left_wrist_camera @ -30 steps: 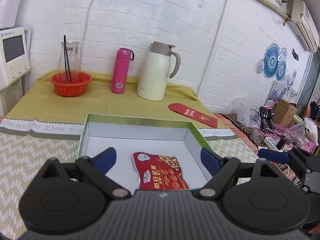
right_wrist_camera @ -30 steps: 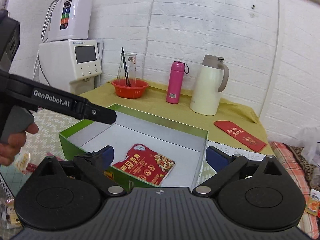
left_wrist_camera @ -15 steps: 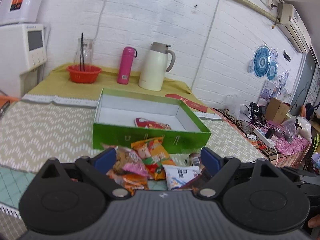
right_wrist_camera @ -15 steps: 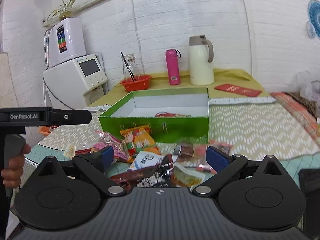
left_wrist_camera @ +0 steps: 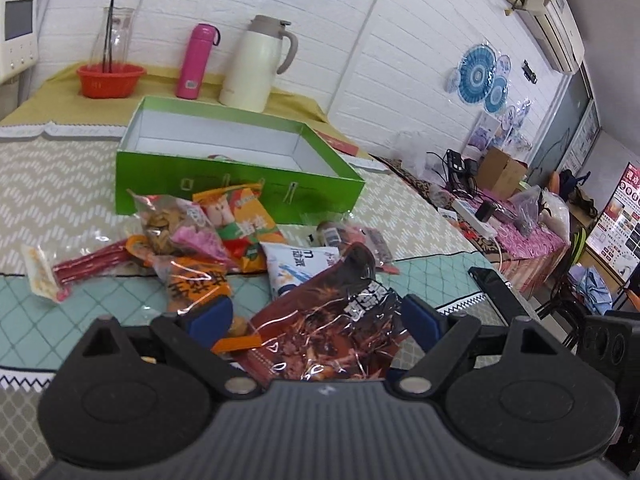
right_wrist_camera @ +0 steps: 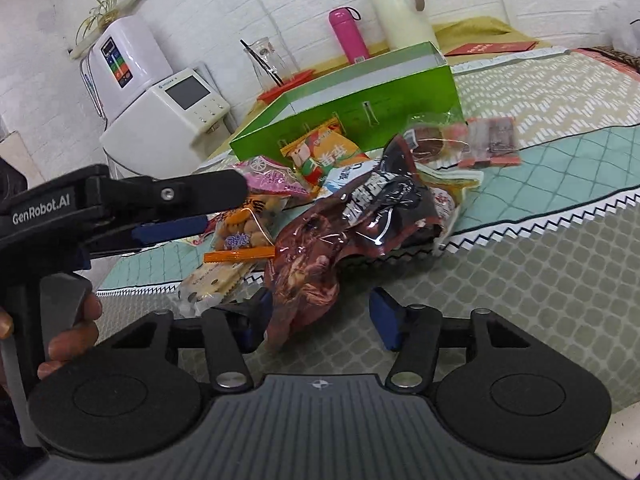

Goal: Organize snacks
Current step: 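Grasp the brown jerky bag with the right gripper and lift it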

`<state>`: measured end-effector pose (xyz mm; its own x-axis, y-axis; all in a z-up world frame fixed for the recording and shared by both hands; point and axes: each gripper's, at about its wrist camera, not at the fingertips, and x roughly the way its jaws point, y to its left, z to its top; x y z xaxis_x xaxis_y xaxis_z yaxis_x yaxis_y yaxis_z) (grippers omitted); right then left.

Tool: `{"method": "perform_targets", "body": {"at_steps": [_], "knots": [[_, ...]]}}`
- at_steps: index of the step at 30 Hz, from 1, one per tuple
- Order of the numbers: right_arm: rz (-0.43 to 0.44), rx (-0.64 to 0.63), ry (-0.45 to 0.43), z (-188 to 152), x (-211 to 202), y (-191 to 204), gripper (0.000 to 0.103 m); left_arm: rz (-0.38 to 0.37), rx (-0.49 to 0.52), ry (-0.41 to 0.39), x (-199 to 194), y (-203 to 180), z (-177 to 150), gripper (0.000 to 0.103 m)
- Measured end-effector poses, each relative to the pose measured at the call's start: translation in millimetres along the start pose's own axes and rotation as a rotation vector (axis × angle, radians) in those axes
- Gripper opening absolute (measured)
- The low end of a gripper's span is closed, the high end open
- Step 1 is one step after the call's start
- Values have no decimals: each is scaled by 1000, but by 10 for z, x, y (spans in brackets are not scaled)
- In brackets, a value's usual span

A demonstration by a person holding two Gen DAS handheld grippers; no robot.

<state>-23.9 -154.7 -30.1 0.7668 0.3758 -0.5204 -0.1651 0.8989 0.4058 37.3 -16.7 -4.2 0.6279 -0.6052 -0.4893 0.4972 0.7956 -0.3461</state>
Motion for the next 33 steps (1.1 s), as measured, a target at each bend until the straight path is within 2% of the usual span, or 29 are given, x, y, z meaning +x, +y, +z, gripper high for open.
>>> {"method": "perform_targets", "body": {"at_steps": [2, 4, 5, 6, 7, 10, 14, 18, 22, 27, 29, 31, 33], "knots": [[-15, -8, 1, 19, 23, -6, 43, -13, 5, 23, 91, 10, 18, 80], [-19, -12, 4, 27, -16, -92, 42, -47, -19, 56, 188, 56, 30, 72], [-21, -11, 2, 32, -47, -139, 41, -69, -36, 73, 232, 82, 34, 66], [-29, -10, -3, 37, -85, -176, 41, -87, -52, 95, 282, 101, 36, 55], [-42, -12, -13, 31, -135, -223, 41, -99, -64, 115, 337, 111, 29, 53], [-75, -17, -31, 51, -223, -301, 42, -89, -60, 133, 451, 83, -8, 53], [-123, -18, -57, 86, -238, -335, 54, -66, -29, 151, 551, 38, -36, 56], [-130, 1, -74, 116, -232, -365, 55, -87, 2, 170, 562, 4, -38, 42], [-169, 7, -81, 138, -211, -433, 55, -90, 28, 190, 576, -4, -84, 40], [-153, 44, -79, 130, -236, -510, 57, -98, -28, 179, 611, 87, -84, 42], [-146, 20, -81, 122, -235, -456, 57, -111, -24, 190, 629, 69, -76, 40], [-134, 7, -85, 119, -225, -428, 56, -123, 14, 203, 636, 13, -94, 26], [-134, 16, -74, 118, -189, -440, 55, -126, 28, 196, 637, 3, -110, 26]]}}
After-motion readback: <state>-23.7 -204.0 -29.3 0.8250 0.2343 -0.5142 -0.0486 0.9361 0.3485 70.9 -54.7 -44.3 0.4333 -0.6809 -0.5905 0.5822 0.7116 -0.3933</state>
